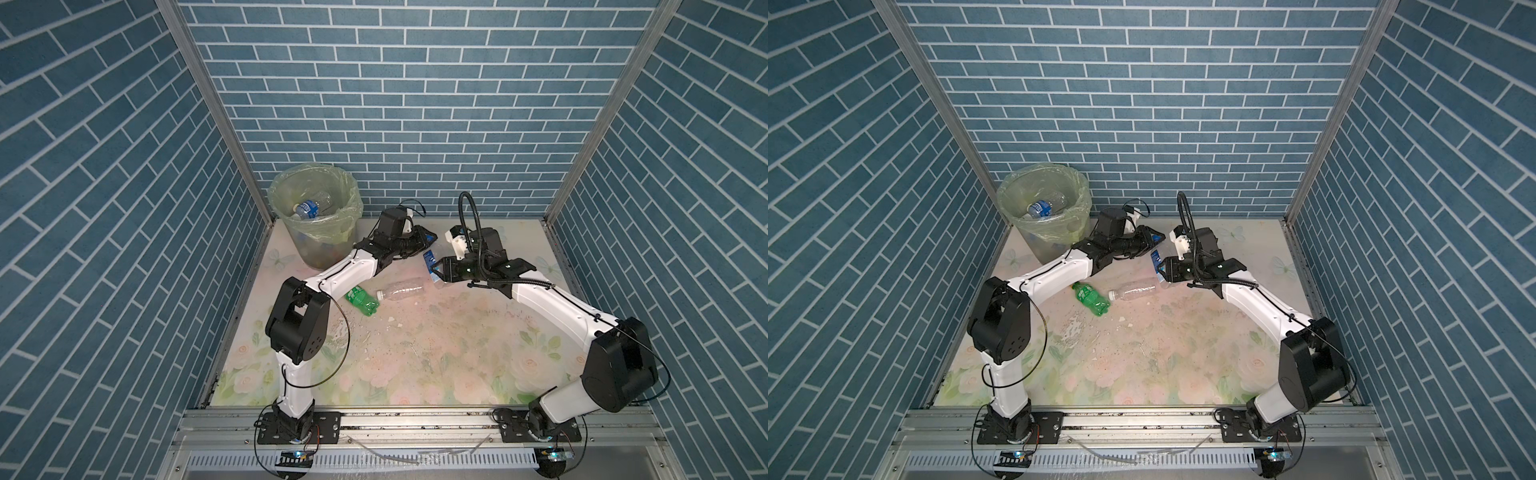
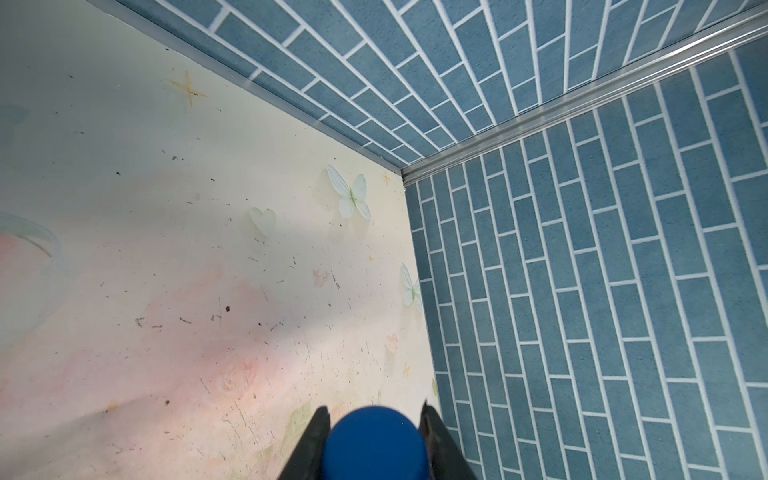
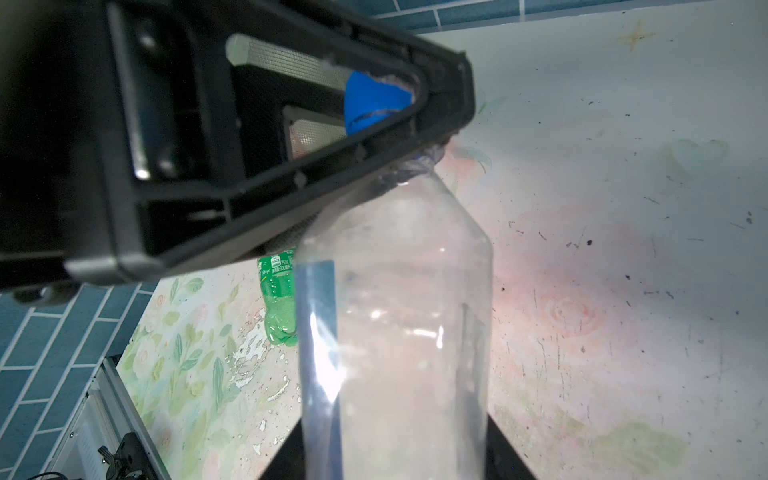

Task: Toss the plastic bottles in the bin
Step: 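Grasp the water bottle's blue cap with the left gripper while the right holds it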

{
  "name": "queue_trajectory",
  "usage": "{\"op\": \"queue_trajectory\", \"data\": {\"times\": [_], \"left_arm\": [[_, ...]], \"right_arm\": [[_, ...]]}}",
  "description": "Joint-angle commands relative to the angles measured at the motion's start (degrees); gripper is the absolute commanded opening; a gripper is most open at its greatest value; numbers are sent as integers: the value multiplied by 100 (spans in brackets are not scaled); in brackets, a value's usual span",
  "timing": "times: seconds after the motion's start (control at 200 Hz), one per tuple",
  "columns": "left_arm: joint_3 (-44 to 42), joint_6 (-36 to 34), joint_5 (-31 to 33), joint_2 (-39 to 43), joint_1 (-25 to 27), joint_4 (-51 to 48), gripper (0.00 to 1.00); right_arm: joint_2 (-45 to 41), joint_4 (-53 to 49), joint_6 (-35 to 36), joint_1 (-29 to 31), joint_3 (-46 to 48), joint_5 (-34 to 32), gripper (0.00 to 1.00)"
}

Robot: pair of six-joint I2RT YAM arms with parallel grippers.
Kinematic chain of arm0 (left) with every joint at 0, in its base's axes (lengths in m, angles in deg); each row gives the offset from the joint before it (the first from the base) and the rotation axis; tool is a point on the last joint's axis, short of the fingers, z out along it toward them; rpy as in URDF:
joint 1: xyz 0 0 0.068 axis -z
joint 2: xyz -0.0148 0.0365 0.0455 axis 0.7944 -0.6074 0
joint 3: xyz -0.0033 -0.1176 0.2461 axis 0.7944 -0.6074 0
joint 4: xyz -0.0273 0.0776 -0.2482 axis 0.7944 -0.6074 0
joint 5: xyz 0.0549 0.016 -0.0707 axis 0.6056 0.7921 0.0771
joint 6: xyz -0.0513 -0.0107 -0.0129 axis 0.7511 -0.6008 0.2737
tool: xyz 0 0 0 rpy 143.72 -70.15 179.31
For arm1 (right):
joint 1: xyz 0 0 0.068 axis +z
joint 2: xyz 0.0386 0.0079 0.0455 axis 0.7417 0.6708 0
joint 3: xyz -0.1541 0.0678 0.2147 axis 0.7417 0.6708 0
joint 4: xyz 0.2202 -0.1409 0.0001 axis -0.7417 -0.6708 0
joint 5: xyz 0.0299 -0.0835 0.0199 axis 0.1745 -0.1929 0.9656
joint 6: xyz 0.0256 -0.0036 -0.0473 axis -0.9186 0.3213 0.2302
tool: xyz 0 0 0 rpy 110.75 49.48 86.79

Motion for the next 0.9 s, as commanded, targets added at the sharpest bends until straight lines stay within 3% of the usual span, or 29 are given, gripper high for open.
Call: {"op": "queue_trajectory", "data": {"times": [0.0, 0.225, 0.405, 0.665, 0.79, 0.895], "left_arm": [[37, -280, 7, -23, 52, -164, 26], [114, -281, 60, -62, 130, -185, 40], [155, -270, 88, -97, 158, -215, 44], [125, -317, 130, -18, 157, -234, 26], [98, -317, 122, 5, 157, -244, 24], [120, -378, 116, 14, 148, -315, 24]], "right_arm": [[-254, 332, 63, -17, 120, 154, 48], [-303, 375, 71, -18, 130, 190, 46], [-380, 362, 89, -27, 133, 198, 46], [-386, 417, 28, -19, 210, 198, 45], [-370, 400, 19, -25, 183, 240, 47], [-415, 362, 32, -18, 156, 198, 56]]}}
